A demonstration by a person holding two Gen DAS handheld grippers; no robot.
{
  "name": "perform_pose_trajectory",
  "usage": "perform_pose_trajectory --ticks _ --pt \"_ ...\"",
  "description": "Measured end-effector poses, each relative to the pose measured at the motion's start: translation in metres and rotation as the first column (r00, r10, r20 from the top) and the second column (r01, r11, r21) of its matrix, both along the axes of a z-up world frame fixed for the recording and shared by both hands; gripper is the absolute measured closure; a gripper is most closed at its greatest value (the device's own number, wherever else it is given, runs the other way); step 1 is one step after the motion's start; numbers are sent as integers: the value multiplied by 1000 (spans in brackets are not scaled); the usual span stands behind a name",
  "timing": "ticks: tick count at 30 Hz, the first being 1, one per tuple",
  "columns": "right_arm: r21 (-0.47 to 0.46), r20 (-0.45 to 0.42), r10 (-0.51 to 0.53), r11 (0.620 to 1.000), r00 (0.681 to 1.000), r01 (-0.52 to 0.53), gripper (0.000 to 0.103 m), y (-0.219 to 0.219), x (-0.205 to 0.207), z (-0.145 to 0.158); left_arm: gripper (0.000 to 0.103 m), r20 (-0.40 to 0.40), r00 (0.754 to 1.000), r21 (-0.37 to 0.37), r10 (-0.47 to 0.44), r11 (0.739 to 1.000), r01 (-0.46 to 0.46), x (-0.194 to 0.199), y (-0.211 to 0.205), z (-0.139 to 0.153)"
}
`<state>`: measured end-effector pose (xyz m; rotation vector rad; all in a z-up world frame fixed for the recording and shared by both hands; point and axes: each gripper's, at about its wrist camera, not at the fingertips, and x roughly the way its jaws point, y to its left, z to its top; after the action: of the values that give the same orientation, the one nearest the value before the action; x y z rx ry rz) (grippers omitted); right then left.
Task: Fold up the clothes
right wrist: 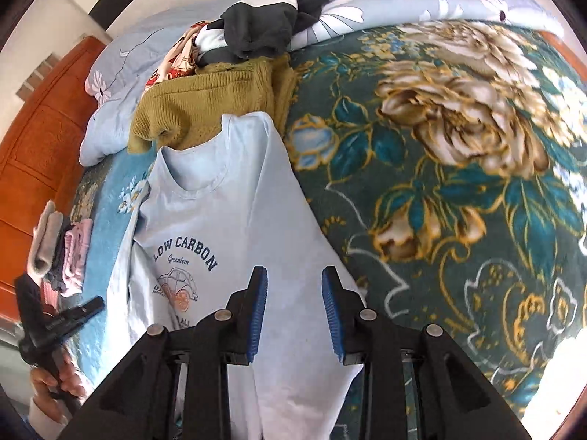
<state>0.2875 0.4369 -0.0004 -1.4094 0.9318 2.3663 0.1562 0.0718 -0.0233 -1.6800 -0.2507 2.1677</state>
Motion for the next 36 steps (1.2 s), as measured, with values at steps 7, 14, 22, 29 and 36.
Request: perform_pose_trajectory --ticks 7,14,22,29,36 --pt "11 2 64 998 998 -65 71 -29 11 1 72 -59 990 -123 -126 985 118 36 5 -15" --pt "-41 10 15 999 1000 -15 71 -28 12 -9 62 -80 981 -168 -179 972 163 51 8 -24" --pt "-62 15 -5 998 1000 6 71 -28 21 -16 87 -126 962 -293 -243 936 198 57 13 -22" --pt "-62 15 -11 998 1000 12 72 -24 30 -16 99 -149 988 -153 -45 988 22 31 -47 5" --pt "17 37 26 999 999 -27 72 -29 39 -15 99 -258 950 -322 174 912 -254 -23 -120 27"
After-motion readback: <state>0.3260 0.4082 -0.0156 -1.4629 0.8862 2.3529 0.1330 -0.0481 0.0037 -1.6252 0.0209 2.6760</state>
